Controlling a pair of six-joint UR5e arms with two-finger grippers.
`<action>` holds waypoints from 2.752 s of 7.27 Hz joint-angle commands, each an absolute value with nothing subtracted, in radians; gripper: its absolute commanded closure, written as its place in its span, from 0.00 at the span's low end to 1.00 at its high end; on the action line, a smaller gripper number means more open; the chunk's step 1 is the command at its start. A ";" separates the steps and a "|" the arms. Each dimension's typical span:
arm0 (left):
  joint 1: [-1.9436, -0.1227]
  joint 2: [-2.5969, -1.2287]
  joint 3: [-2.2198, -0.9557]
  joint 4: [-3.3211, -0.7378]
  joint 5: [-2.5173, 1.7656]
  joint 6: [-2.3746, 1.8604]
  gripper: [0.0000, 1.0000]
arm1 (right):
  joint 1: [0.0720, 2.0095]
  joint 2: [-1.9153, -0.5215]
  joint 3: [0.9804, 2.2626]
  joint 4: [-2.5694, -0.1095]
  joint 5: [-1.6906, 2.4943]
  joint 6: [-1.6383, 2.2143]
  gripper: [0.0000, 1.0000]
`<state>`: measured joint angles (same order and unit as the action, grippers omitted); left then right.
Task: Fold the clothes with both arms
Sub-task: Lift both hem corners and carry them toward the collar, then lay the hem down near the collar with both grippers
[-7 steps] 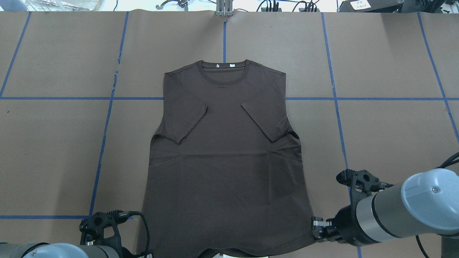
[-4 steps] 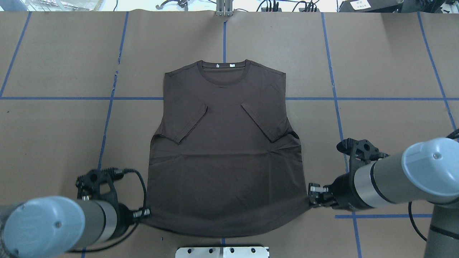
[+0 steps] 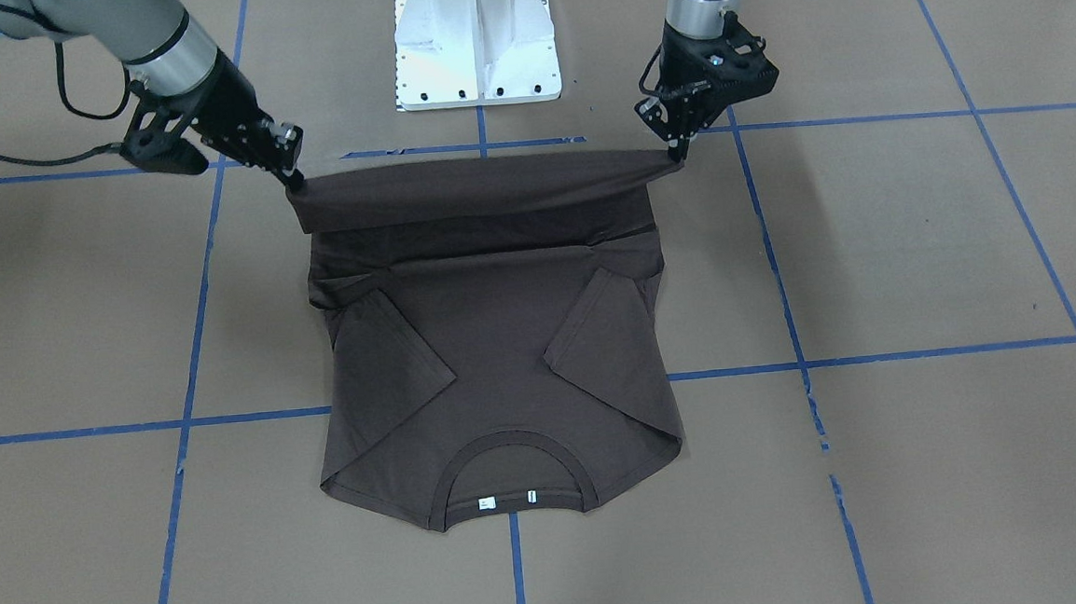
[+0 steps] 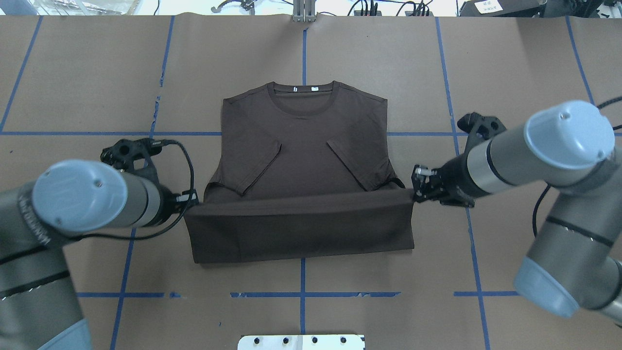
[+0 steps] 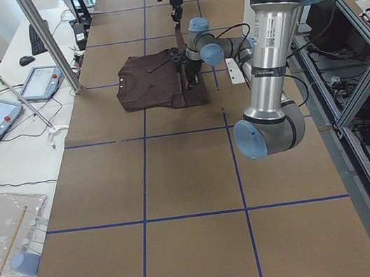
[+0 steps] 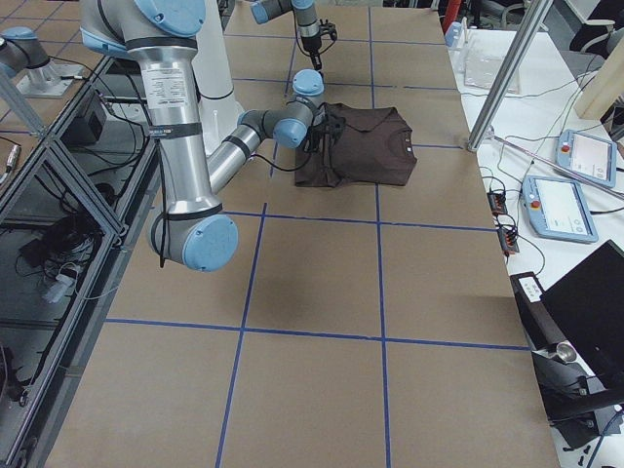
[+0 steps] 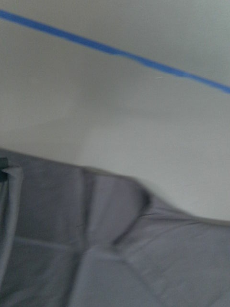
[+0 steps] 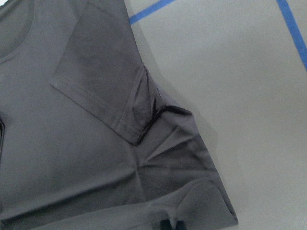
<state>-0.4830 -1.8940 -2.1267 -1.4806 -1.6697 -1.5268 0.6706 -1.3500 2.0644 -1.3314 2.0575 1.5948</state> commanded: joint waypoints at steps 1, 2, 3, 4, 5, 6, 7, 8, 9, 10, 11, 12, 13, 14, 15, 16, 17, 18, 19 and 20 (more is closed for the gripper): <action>-0.566 -2.006 -1.972 -1.505 -1.671 -1.468 1.00 | 0.767 -1.219 1.909 -1.331 2.074 1.560 1.00; -0.622 -2.011 -1.932 -1.549 -1.671 -1.426 1.00 | 0.794 -1.175 1.846 -1.331 2.074 1.554 1.00; -0.652 -2.029 -1.866 -1.589 -1.666 -1.404 1.00 | 0.826 -1.166 1.804 -1.331 2.077 1.511 1.00; -0.690 -2.063 -1.797 -1.610 -1.664 -1.394 1.00 | 0.833 -1.135 1.755 -1.331 2.077 1.500 1.00; -0.696 -2.080 -1.739 -1.682 -1.664 -1.362 1.00 | 0.842 -1.068 1.677 -1.331 2.077 1.502 1.00; -0.712 -2.098 -1.685 -1.754 -1.664 -1.361 1.00 | 0.847 -1.027 1.617 -1.330 2.077 1.500 1.00; -0.719 -2.133 -1.634 -1.778 -1.664 -1.361 1.00 | 0.856 -1.010 1.591 -1.328 2.077 1.499 1.00; -0.730 -2.155 -1.596 -1.808 -1.664 -1.361 1.00 | 0.864 -0.991 1.551 -1.301 2.075 1.499 1.00; -0.742 -2.170 -1.550 -1.854 -1.663 -1.361 1.00 | 0.870 -0.976 1.486 -1.236 2.075 1.499 1.00; -0.756 -2.183 -1.502 -1.888 -1.663 -1.355 1.00 | 0.879 -0.967 1.421 -1.170 2.075 1.499 1.00; -0.759 -2.187 -1.470 -1.919 -1.663 -1.356 1.00 | 0.880 -0.942 1.372 -1.143 2.074 1.499 1.00; -0.759 -2.189 -1.442 -1.945 -1.661 -1.356 1.00 | 0.882 -0.921 1.344 -1.143 2.074 1.499 1.00; -0.759 -2.192 -1.428 -1.959 -1.649 -1.356 1.00 | 0.885 -0.913 1.330 -1.141 2.074 1.499 1.00; -0.759 -2.197 -1.424 -1.959 -1.648 -1.356 1.00 | 0.890 -0.907 1.319 -1.141 2.074 1.499 1.00; -0.759 -2.210 -1.416 -1.959 -1.647 -1.358 1.00 | 0.891 -0.905 1.316 -1.141 2.074 1.499 1.00; -0.759 -2.233 -1.384 -1.959 -1.647 -1.361 1.00 | 0.893 -0.897 1.306 -1.141 2.072 1.499 1.00; -0.764 -2.240 -1.376 -1.959 -1.647 -1.358 1.00 | 0.896 -0.885 1.289 -1.141 2.074 1.499 1.00; -0.770 -2.240 -1.374 -1.959 -1.647 -1.358 1.00 | 0.899 -0.870 1.270 -1.141 2.072 1.499 1.00; -0.772 -2.241 -1.364 -1.960 -1.647 -1.359 1.00 | 0.907 -0.861 1.255 -1.141 2.072 1.499 1.00; -0.776 -2.256 -1.342 -1.967 -1.646 -1.359 1.00 | 0.914 -0.844 1.229 -1.140 2.074 1.497 1.00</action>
